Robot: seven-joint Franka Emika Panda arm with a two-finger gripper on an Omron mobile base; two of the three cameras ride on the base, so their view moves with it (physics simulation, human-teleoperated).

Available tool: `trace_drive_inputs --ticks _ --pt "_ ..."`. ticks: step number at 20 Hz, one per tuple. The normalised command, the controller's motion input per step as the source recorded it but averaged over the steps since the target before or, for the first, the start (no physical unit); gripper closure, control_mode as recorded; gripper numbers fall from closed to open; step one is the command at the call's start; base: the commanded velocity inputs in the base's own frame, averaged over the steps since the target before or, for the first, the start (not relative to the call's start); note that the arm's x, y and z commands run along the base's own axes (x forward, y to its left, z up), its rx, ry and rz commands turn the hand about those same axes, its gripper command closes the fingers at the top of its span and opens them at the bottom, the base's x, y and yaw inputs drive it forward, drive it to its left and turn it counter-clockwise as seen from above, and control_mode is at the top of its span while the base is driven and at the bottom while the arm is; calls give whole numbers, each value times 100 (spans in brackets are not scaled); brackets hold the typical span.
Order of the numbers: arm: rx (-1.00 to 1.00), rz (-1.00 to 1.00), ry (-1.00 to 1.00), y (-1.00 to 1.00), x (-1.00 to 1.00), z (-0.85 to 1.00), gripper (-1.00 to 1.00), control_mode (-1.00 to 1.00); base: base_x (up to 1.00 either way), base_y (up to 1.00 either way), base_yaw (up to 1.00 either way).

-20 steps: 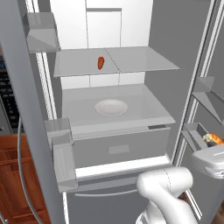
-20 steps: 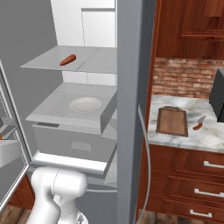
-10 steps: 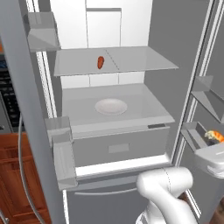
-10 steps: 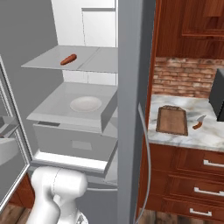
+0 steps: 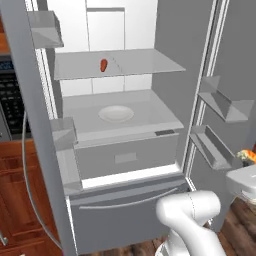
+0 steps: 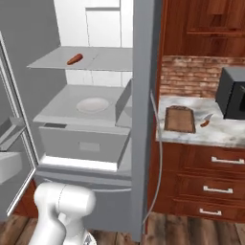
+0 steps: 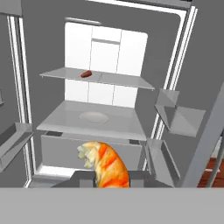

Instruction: Retrieve the shrimp from the fridge and place it on the cutting board.

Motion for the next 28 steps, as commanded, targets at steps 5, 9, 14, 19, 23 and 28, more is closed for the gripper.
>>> trace_drive_inputs --ticks 5,9,14,19,23,28 --pt "0 0 0 0 0 0 100 100 -44 10 -60" --pt "0 0 0 0 0 0 100 100 -72 11 -76" --pt "0 0 0 0 0 0 100 100 -100 0 -65" --pt "0 0 0 0 0 0 100 100 -77 1 -79" --pt "0 0 0 0 0 0 100 100 -1 0 -99" --pt "0 0 0 0 0 0 100 100 68 5 -80"
